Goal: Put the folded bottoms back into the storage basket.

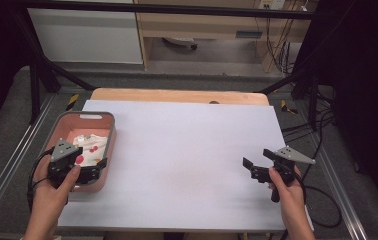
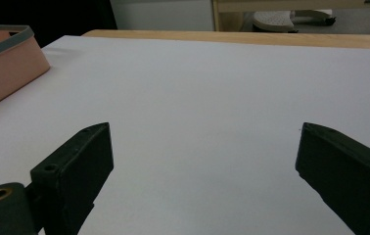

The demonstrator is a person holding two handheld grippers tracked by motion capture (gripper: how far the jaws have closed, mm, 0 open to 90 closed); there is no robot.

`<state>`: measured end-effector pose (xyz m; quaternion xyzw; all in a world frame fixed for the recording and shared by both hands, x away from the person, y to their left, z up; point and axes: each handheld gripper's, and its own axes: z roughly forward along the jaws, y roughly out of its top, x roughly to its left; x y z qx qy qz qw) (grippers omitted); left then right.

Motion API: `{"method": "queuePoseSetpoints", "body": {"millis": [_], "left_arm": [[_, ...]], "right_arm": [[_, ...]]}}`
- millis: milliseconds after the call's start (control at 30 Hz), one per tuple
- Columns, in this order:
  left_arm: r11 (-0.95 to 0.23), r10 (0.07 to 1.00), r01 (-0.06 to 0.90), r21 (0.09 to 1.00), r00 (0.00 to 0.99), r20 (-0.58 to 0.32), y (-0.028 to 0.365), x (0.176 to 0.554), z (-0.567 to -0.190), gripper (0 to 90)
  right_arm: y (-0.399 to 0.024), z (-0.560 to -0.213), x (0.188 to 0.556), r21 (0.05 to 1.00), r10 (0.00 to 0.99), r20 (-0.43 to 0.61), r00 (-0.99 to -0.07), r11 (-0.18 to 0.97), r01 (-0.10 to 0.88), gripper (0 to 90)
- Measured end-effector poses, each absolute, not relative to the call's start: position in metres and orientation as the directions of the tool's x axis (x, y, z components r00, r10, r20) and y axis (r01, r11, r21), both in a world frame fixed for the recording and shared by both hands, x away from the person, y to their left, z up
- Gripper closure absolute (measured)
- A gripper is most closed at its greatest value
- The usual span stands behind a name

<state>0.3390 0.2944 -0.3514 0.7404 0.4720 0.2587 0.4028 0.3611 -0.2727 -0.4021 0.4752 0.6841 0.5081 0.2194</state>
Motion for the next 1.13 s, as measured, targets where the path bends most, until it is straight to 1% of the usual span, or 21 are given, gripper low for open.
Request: {"method": "queuePoseSetpoints", "body": {"millis": [200,367,500,833,1000,1133], "left_arm": [[-0.231,0.903,0.491,0.84,0.43,-0.003,0.294,0.339,-0.352,9.7],[-0.233,0.897,0.493,0.838,0.442,-0.011,0.293,0.34,-0.354,9.7],[-0.227,0.889,0.498,0.837,0.457,-0.031,0.293,0.34,-0.356,9.4],[-0.226,0.877,0.5,0.836,0.478,-0.048,0.291,0.341,-0.358,9.4],[-0.247,0.851,0.487,0.838,0.522,-0.053,0.286,0.341,-0.359,9.4],[-0.252,0.827,0.464,0.849,0.559,-0.06,0.272,0.338,-0.354,9.4]], "right_arm": [[-0.27,-0.414,0.357,0.902,0.87,0.197,-0.452,0.02,0.431,7.7],[-0.268,-0.418,0.354,0.903,0.865,0.203,-0.459,0.015,0.429,7.8],[-0.265,-0.423,0.352,0.903,0.859,0.201,-0.471,0.024,0.429,7.7],[-0.248,-0.433,0.35,0.898,0.837,0.183,-0.516,0.072,0.435,7.8],[-0.24,-0.437,0.351,0.89,0.826,0.179,-0.535,0.096,0.445,7.7],[-0.235,-0.438,0.351,0.884,0.826,0.162,-0.54,0.122,0.451,7.0]]}}
